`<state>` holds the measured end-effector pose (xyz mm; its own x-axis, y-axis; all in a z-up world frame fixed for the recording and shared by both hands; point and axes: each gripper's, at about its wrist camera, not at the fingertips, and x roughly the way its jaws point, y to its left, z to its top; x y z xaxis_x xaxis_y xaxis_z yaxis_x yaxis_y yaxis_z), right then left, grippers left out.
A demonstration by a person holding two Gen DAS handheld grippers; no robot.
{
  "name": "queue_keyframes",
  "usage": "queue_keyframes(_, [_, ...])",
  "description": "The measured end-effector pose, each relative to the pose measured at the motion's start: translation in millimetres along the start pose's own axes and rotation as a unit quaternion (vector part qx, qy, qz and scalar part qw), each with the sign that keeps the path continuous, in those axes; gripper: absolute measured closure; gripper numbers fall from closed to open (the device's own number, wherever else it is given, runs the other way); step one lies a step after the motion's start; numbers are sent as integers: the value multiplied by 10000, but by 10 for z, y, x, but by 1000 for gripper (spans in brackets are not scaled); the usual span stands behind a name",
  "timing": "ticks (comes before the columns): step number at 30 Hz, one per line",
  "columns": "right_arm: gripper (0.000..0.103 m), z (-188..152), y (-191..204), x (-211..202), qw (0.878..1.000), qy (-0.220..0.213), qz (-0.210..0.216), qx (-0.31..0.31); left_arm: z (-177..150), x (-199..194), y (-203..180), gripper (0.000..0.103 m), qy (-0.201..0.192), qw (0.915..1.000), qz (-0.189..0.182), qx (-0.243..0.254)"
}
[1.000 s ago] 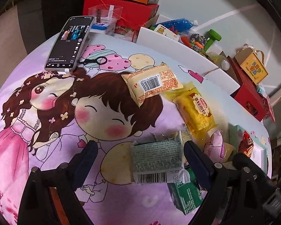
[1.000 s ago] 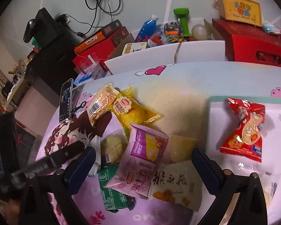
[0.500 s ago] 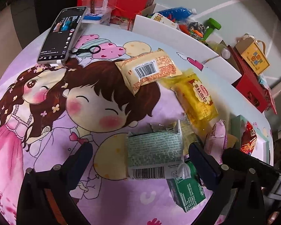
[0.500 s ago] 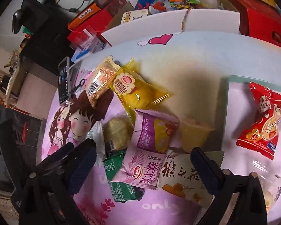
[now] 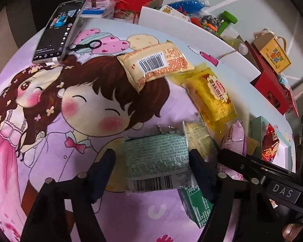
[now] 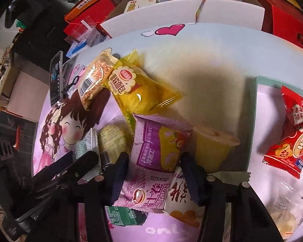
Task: Organize snacks
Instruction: 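Grasp the purple bread pack with the right gripper while the left grasps the green-striped pack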
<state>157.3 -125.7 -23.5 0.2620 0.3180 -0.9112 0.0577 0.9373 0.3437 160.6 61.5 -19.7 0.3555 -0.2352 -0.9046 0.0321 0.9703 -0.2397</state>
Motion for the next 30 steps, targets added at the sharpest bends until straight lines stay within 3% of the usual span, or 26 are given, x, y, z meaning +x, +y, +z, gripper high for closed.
queue_keyframes(15, [57,-47,61,6,9995,-223,-213,-46,9,-65,32,42,-117,9998,-100,-80])
queue_keyframes(22, [58,-107,154,-120,9988,-427,-242,-31,8,-142,43,43,-204,9994,-245,-114])
queue_keyframes(30, [58,-201,265,-364,9963,-632,-587,70,-11,-252,42,43,-326,9980,-521,-143])
